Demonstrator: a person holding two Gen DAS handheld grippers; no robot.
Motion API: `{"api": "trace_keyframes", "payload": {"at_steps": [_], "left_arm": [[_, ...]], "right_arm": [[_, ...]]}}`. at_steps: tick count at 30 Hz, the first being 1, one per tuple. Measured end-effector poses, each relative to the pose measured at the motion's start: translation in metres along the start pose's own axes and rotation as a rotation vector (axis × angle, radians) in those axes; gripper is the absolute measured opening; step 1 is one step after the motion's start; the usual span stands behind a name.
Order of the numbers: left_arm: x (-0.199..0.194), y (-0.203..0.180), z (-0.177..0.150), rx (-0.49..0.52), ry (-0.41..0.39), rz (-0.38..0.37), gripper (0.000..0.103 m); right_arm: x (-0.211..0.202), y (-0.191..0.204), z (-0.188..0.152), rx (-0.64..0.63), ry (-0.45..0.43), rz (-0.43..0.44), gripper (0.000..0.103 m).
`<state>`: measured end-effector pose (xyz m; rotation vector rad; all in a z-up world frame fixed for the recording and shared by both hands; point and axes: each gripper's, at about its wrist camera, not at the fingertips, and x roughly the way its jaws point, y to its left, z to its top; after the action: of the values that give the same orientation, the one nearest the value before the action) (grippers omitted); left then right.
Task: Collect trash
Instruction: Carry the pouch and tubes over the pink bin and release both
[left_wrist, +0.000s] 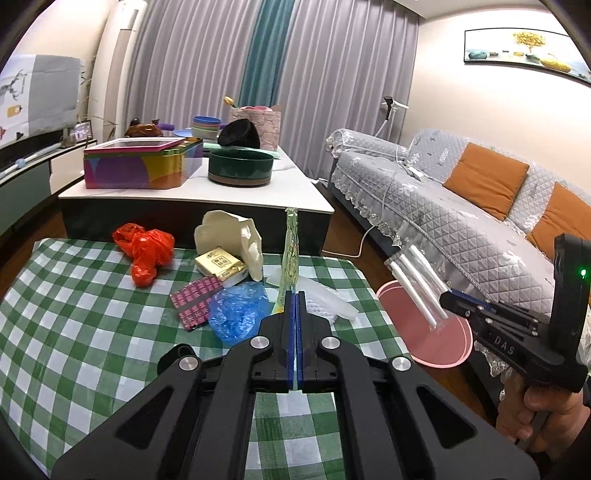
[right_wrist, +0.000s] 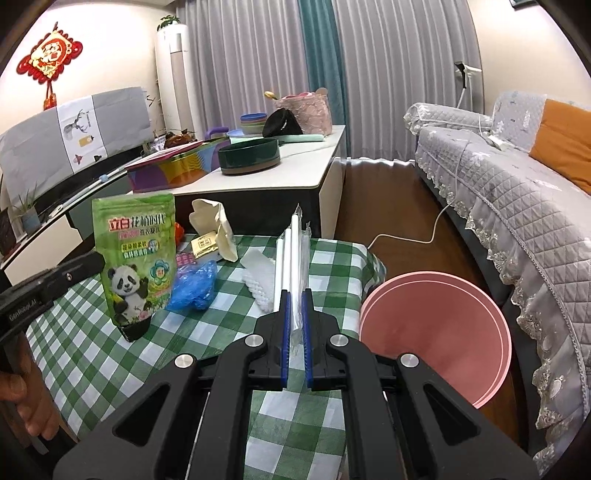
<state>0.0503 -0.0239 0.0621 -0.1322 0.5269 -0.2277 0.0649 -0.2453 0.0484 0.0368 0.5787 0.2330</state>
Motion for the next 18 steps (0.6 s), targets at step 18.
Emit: {"api": "trace_keyframes", "payload": {"at_steps": [18], "left_arm": [[0.017, -0.019, -0.004, 0.036, 0.018, -0.010, 0.000]], "right_arm": [[-0.009, -0.034, 0.006, 0.055, -0.038, -0.056, 0.006]]}}
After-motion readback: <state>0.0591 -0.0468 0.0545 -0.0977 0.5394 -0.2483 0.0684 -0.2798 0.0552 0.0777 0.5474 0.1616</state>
